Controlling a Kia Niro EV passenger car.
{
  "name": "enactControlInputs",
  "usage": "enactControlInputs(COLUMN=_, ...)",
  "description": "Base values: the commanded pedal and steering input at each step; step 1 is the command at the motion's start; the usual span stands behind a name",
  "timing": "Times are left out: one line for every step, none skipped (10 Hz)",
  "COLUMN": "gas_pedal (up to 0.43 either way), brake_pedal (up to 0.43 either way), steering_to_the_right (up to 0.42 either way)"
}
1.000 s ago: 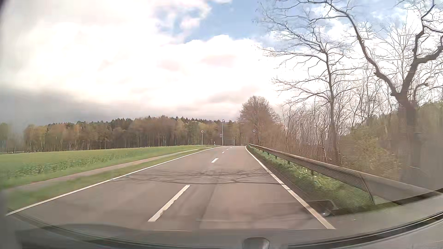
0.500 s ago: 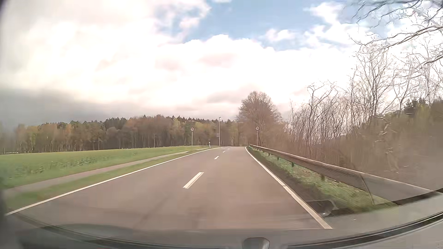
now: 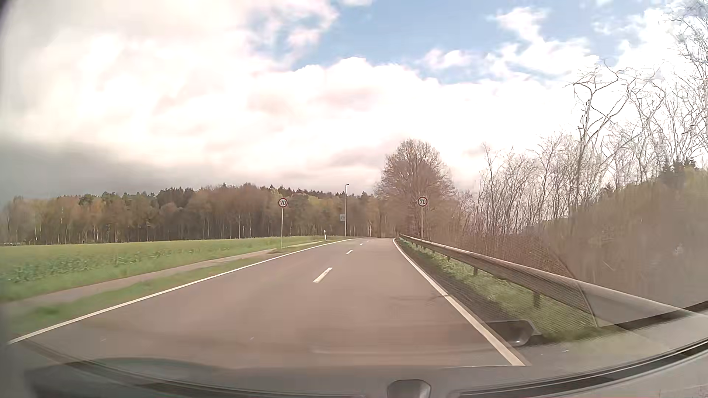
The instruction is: Follow the waypoints while adhering to traffic rules and regulations
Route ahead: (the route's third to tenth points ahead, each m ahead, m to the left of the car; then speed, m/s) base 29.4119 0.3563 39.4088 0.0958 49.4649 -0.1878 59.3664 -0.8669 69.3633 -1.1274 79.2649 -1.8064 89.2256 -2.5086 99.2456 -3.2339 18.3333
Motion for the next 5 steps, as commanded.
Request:
enactControlInputs(gas_pedal=0.067, brake_pedal=0.000, steering_to_the_right=0.003)
enactControlInputs(gas_pedal=0.067, brake_pedal=0.000, steering_to_the_right=0.003)
enactControlInputs(gas_pedal=0.067, brake_pedal=0.000, steering_to_the_right=0.003)
enactControlInputs(gas_pedal=0.067, brake_pedal=0.000, steering_to_the_right=0.003)
enactControlInputs(gas_pedal=0.067, brake_pedal=0.006, steering_to_the_right=0.002)
